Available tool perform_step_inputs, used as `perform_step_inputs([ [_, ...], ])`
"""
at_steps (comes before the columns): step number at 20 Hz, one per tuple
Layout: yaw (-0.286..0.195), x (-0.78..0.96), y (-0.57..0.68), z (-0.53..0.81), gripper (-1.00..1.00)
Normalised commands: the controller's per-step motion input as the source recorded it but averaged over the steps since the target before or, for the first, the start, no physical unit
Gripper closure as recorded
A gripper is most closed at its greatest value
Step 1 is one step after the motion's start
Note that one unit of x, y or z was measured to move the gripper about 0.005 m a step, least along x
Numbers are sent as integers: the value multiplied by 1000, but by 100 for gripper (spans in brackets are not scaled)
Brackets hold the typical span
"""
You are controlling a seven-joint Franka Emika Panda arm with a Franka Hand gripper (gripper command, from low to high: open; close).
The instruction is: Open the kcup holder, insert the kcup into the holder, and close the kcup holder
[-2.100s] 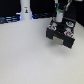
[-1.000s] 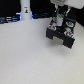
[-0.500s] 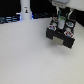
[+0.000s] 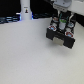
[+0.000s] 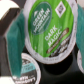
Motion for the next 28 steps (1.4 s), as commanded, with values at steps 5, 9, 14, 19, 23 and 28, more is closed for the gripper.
perform_step_inputs([
  [5,47,56,131,-116,100],
  [9,65,79,129,80,-100],
  [14,77,144,62,368,-100],
  [19,86,250,-109,448,-100],
  [23,74,458,-390,435,-100],
  [28,33,590,-507,292,-100],
])
